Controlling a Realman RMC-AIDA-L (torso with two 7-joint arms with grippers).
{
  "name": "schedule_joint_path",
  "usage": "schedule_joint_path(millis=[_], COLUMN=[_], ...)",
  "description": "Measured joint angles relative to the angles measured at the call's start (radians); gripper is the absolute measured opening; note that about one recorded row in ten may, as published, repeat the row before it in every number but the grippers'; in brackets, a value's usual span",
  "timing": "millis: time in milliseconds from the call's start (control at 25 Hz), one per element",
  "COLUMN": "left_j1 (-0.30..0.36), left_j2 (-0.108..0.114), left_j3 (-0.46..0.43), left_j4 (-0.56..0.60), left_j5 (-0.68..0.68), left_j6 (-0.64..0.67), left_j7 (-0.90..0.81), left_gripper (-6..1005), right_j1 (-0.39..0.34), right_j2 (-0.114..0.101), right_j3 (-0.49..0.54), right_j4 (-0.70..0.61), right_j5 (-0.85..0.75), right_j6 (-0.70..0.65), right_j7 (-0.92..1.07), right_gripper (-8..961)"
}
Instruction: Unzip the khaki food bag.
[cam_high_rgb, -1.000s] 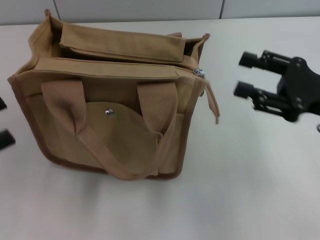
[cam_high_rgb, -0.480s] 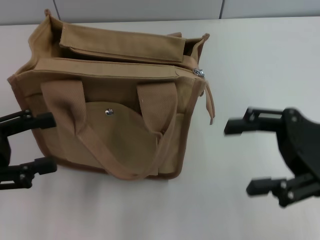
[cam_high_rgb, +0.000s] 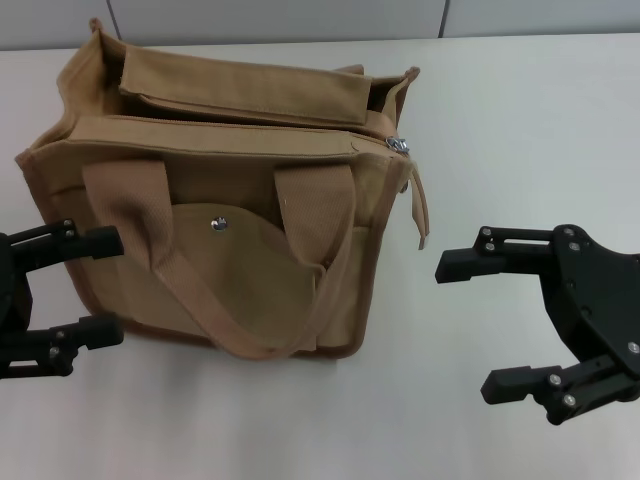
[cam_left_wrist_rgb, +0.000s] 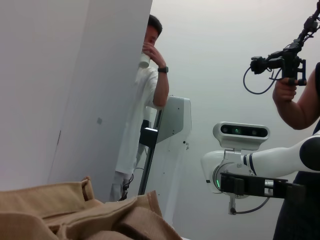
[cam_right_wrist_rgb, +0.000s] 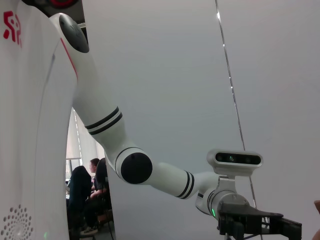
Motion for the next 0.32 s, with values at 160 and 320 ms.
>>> schedule_joint_path(millis=[160,320], left_j1=[-0.003,-0.004], left_j2=[0.0,0.0], left_j3=[-0.001,-0.002], left_j4=[0.0,0.0], left_j5=[0.0,0.0], left_j6=[0.0,-0.001], left_j7=[-0.003,-0.004], left_gripper=[846,846], right_j1=[0.002,0.003], right_j2=[0.0,0.001], right_j3=[0.0,-0.001], right_j4=[0.0,-0.001], right_j5=[0.0,0.0], right_j6=[0.0,0.0], right_j7=[0.0,0.0], right_gripper=[840,840])
